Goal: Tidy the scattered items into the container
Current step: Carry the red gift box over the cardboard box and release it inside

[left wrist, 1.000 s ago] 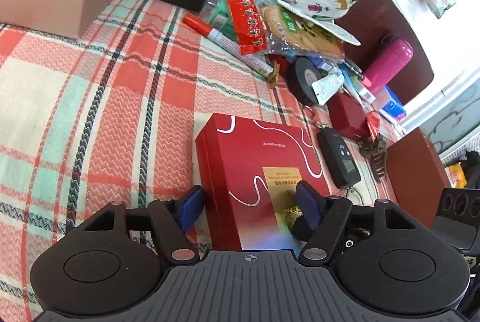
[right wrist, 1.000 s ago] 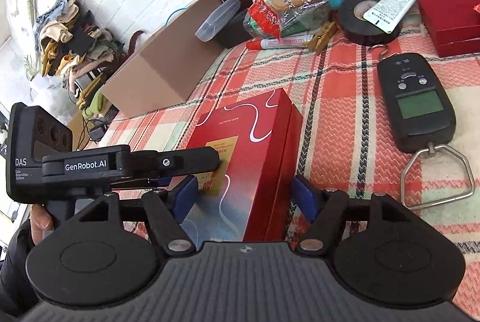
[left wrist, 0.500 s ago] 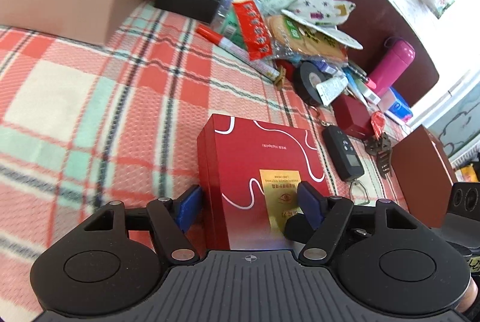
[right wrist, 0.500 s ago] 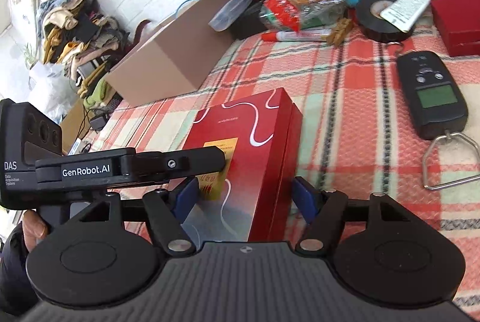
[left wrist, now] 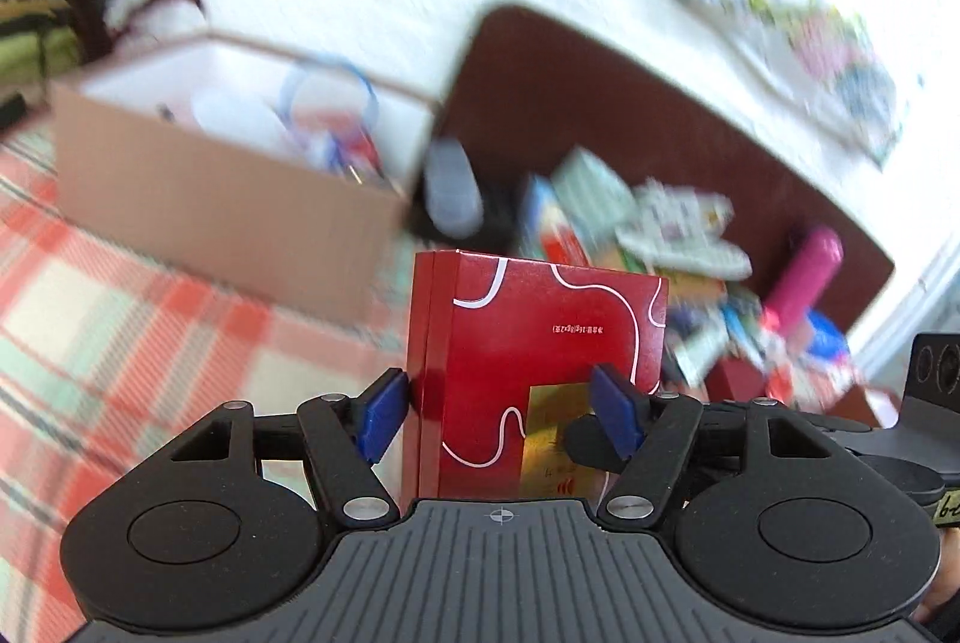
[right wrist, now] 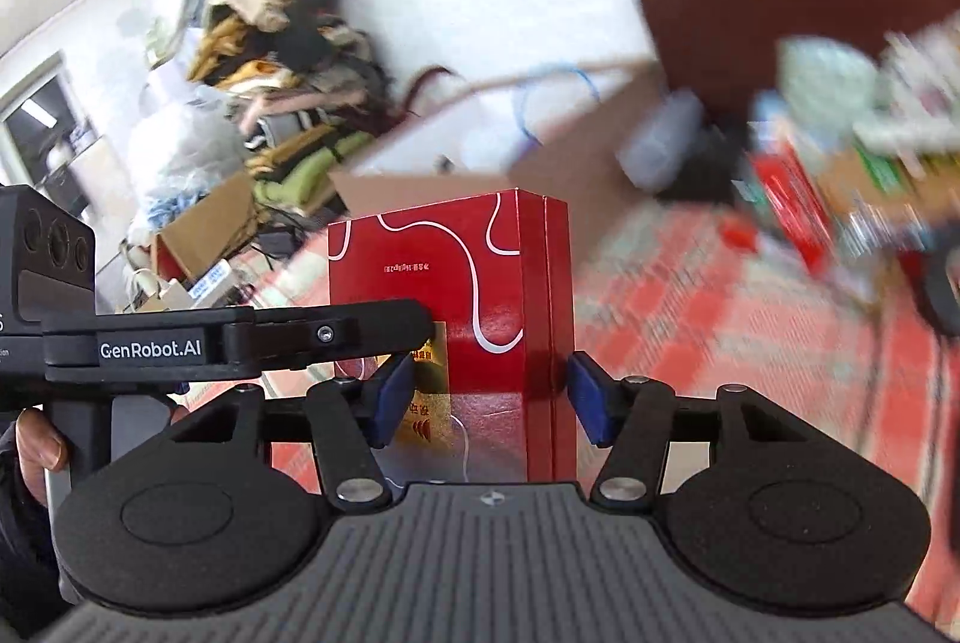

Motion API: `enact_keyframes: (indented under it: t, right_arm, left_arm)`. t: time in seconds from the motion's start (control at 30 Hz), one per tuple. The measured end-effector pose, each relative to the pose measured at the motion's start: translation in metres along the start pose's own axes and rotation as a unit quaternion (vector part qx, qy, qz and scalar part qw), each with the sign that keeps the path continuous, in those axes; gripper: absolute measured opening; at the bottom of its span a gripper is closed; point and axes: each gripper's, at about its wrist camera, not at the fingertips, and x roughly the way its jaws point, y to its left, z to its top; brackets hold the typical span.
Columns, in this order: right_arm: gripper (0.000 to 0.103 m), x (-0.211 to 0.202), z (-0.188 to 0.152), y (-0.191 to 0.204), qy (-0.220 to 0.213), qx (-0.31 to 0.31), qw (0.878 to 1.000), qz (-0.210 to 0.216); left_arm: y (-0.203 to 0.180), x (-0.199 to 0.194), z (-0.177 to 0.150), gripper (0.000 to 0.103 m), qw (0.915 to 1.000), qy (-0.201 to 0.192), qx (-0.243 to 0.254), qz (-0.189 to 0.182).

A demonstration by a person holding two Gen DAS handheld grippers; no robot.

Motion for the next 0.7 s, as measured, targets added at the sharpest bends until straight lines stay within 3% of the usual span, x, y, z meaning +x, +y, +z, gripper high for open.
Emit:
enact_keyframes:
  t: [0.17, 0.37, 0.5, 0.7]
  right_arm:
    - [0.061, 0.031, 0.046, 0.026, -0.018, -0.035, 0.999, 0.022]
    - [0.061, 0.070, 0.101, 0.045, -0.044, -0.043, 0.998, 0.034]
    - [0.061, 0.100, 0.134, 0.051, -0.055, -0.036, 0.997, 0.032]
    - [0.061, 0.158, 0.162, 0.050, -0.030, -0.026, 0.999, 0.015]
  left_arm:
    - [0.023, -0.016, 0.045, 0.068, 0.9985, -0.048, 0.004, 0.025]
    - [0.056, -0.014, 0.110, 0.068, 0.9961, -0.082, 0.016, 0.031]
    - [0.077, -0.002, 0.151, 0.068, 0.9946, -0.092, 0.035, 0.034]
    - [0.107, 0.040, 0.190, 0.068, 0.9925, -0.099, 0.053, 0.050]
